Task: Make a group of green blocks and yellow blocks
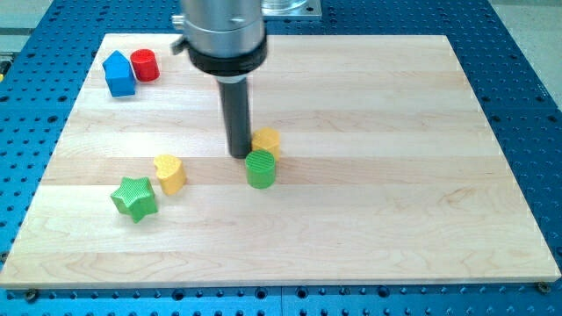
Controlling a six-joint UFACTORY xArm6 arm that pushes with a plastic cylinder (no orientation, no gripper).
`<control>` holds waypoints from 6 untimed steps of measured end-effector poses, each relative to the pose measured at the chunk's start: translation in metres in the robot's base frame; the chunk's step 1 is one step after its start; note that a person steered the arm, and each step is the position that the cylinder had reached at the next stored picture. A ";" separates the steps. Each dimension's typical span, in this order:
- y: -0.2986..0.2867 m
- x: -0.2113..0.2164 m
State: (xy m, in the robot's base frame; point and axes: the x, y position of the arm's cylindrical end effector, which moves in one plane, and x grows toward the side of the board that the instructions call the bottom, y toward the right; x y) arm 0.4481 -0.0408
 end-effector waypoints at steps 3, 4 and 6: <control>-0.110 -0.047; -0.175 -0.063; -0.240 0.011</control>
State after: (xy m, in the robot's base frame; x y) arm 0.4586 -0.2812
